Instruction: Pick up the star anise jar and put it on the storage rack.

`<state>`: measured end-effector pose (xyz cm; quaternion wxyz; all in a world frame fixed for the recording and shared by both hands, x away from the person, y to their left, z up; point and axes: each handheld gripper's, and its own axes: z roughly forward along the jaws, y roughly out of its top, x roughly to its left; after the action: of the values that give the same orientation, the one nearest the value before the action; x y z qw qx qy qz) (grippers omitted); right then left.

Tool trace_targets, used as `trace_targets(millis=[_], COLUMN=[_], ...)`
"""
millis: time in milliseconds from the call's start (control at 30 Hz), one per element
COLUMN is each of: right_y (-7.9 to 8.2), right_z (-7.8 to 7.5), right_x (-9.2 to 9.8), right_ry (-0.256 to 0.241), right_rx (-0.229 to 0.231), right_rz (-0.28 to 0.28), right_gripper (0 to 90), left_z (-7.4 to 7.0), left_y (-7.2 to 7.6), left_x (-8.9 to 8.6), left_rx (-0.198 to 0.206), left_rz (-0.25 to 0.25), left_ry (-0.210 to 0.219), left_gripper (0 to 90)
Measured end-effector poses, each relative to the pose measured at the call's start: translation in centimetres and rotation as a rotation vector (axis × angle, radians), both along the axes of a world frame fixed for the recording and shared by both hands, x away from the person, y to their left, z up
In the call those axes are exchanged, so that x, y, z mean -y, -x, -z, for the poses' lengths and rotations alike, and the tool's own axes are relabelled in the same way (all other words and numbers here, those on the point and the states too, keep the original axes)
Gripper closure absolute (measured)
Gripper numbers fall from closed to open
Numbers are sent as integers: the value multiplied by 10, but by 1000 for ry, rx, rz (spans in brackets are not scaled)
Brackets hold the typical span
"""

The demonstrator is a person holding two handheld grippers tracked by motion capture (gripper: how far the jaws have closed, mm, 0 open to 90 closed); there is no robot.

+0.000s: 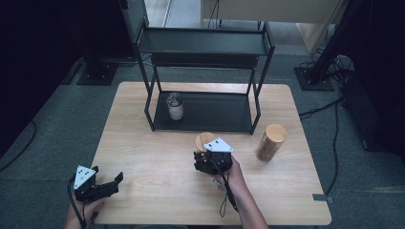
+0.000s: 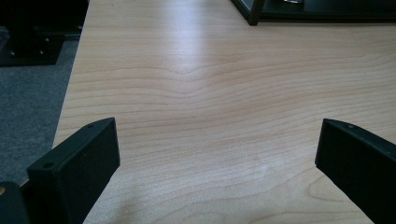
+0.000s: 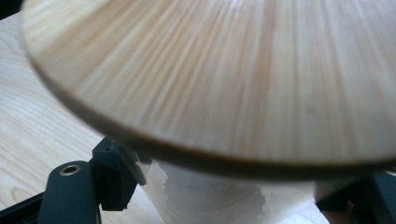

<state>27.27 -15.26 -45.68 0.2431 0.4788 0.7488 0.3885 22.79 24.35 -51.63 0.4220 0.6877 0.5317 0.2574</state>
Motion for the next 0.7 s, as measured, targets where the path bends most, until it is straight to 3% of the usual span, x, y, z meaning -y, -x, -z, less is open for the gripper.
trace_targets(millis=[700], right_y=[-37], right_z=[1], right_x=[-9], right_ry=[-2], right_rx=[-22], right_rz=[36], right_gripper=[250], left_z=[0], left_y=[0], left_x=[0], left_rx=[1], left_rz=[1], left_ry=[-1], left_gripper=[0])
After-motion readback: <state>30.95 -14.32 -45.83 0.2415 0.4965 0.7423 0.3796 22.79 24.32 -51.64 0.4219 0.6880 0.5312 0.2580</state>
